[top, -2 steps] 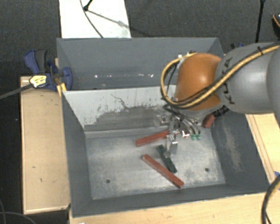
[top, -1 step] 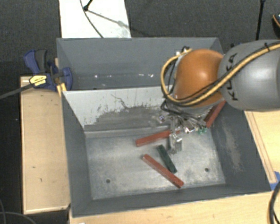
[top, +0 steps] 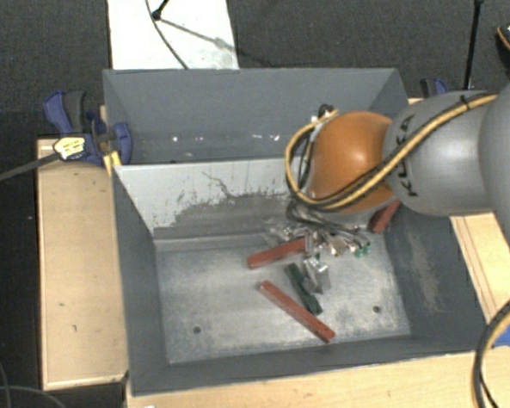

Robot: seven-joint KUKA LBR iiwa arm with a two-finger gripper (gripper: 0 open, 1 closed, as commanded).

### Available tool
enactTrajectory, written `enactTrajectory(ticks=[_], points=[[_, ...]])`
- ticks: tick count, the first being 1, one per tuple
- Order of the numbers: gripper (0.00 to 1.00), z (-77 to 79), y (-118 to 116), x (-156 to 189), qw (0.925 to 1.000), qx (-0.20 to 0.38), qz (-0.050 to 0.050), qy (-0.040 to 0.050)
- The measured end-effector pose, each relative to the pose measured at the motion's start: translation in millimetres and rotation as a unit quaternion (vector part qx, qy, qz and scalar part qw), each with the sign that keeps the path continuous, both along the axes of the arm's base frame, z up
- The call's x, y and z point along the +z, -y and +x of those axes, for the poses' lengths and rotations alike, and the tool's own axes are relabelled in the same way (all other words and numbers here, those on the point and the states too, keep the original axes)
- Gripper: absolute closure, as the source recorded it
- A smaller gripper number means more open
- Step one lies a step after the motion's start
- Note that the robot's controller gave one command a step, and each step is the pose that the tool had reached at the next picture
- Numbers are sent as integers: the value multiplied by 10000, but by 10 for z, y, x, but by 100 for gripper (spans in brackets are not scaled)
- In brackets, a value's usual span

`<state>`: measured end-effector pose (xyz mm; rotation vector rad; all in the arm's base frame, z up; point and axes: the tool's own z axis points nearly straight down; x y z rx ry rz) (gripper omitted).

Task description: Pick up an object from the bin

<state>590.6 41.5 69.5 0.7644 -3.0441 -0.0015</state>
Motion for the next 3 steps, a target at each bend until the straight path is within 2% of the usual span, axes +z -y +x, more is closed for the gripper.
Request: enactTrajectory(ticks=[1,2,3], points=[[0,8,-1,16,10000,-32,3,12],[100,30,-7,38,10000,-47,11,52],[100,53,-13,607,9999,-89,7,62]])
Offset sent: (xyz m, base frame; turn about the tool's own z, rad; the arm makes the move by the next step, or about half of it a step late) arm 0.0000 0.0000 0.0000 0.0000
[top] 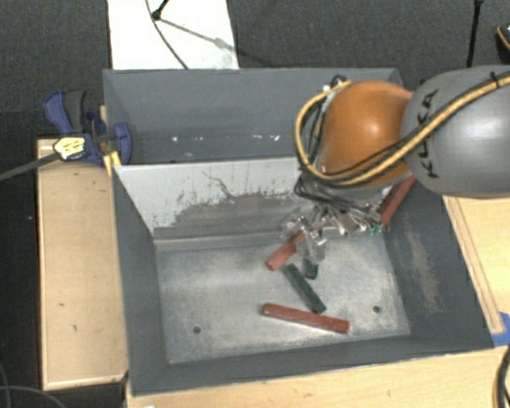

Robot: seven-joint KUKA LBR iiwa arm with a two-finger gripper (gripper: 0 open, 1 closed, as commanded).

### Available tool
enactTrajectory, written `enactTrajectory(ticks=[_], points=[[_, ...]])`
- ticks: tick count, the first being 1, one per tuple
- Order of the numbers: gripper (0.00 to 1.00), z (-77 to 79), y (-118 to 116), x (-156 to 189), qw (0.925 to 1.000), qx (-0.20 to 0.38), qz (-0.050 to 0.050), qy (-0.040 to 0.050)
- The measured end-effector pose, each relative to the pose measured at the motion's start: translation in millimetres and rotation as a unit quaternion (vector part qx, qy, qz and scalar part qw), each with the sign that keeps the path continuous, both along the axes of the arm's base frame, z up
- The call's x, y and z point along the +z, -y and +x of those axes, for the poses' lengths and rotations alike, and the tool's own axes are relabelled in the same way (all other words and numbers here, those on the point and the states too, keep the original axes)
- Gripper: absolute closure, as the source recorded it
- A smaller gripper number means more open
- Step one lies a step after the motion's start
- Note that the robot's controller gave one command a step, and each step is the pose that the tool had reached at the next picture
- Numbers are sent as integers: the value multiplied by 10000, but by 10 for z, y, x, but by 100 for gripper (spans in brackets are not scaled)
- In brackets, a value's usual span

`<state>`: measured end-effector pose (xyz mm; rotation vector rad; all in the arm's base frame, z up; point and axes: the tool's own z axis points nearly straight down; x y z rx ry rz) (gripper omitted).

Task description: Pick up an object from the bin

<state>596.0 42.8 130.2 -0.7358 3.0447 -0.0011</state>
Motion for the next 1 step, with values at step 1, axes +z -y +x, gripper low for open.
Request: enactTrajectory(ticks=[1], points=[[100,13,-1,126,10000,-38,2,-12]])
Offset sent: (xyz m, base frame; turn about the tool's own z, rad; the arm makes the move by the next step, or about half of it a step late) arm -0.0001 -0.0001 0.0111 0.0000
